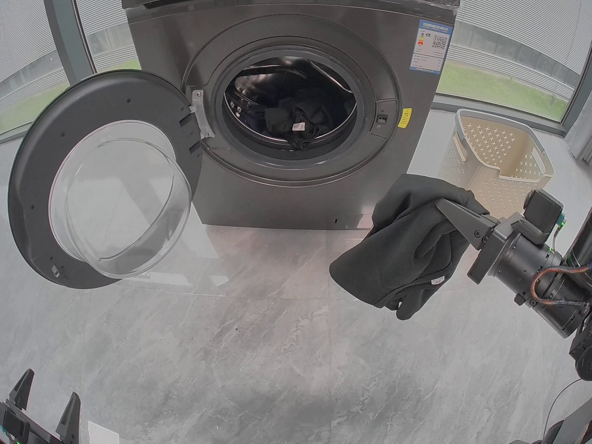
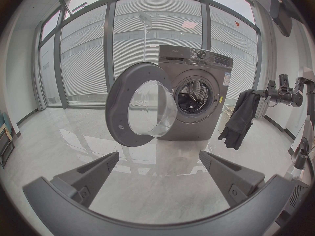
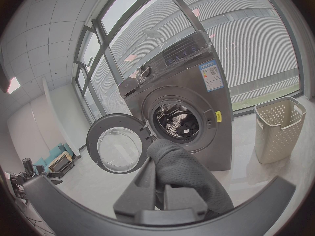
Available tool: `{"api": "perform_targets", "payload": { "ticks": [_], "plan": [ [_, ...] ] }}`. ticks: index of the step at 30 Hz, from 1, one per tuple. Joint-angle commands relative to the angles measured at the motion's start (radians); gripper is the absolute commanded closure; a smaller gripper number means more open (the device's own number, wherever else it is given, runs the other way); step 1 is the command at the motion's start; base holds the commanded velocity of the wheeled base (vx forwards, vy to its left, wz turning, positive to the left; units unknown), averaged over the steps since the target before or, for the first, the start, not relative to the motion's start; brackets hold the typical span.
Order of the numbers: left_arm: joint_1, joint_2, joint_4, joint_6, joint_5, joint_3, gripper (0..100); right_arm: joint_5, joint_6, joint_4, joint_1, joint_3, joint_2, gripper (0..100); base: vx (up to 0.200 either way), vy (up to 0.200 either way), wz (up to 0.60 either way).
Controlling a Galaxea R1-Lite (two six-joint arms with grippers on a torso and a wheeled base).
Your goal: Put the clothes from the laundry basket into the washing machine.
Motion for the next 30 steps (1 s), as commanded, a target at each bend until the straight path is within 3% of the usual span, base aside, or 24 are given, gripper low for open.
{"api": "perform_targets", "payload": {
  "ticks": [1, 6, 10, 18, 30],
  "plan": [
    [0.000, -0.014, 0.000, -0.003, 0.000, 0.015, 0, 0.000, 0.001, -0.002, -0.002, -0.006, 0.005, 100, 0.000, 0.000, 0.00],
    [0.000, -0.014, 0.000, 0.010, -0.001, 0.015, 0, 0.000, 0.004, -0.002, -0.004, 0.009, -0.001, 100, 0.000, 0.000, 0.00],
    [0.000, -0.014, 0.000, -0.007, 0.000, 0.015, 0, 0.002, 0.003, -0.002, 0.004, -0.003, 0.011, 100, 0.000, 0.000, 0.00],
    [0.000, -0.014, 0.000, 0.008, 0.000, 0.015, 0, 0.000, 0.001, -0.035, 0.005, -0.010, 0.020, 100, 0.000, 0.000, 0.00],
    [0.002, -0.014, -0.002, 0.007, 0.000, 0.016, 0, 0.000, 0.004, -0.035, 0.011, -0.003, 0.022, 100, 0.000, 0.000, 0.00]
  ]
}}
